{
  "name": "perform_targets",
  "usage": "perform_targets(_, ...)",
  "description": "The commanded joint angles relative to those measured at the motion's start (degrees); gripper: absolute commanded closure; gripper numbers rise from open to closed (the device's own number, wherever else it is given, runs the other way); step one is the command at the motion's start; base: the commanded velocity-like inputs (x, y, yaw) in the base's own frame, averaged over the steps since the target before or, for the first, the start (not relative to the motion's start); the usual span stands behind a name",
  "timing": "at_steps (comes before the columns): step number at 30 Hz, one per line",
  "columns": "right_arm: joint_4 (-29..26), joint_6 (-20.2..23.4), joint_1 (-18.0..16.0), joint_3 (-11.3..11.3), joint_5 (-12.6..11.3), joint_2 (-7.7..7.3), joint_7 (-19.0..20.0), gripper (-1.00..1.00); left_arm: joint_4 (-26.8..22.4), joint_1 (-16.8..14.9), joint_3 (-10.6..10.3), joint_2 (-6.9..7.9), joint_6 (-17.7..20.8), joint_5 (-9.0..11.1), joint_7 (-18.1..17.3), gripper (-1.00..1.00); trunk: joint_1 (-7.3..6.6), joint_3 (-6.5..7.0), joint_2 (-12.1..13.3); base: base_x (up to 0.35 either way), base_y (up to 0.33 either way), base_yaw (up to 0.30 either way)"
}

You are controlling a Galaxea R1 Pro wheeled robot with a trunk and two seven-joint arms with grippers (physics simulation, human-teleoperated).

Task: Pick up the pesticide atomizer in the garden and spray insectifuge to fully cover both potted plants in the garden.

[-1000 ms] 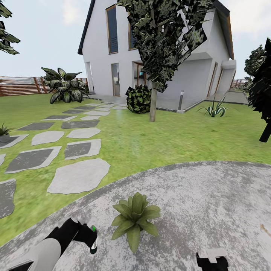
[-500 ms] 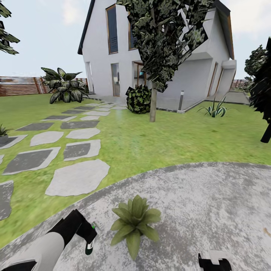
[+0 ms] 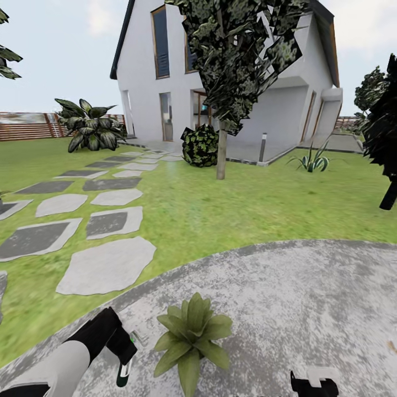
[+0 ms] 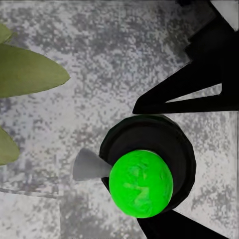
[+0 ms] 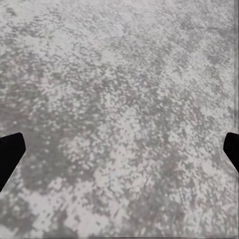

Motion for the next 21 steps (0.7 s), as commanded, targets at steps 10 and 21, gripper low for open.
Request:
perform_targets(10,0.07,-0.17,-0.06,-0.36,0.66,-0.09,-0.30,-1.00,0.02,0.09,0.60,3.11,0.06,0.27,-1.49,1.00,-0.01,-0.06,-0.02,0.004,0.003,-0.124)
perform_targets(21,-0.18,-0.17,-0.06,-0.47,0.59,0.03,-0.30,-1.00,-0.37,1.68,0.90,3.73,0.06,0.18,-1.07,1.00,-0.01,-0.10,-0.02,-0.006,0.161,-0.001)
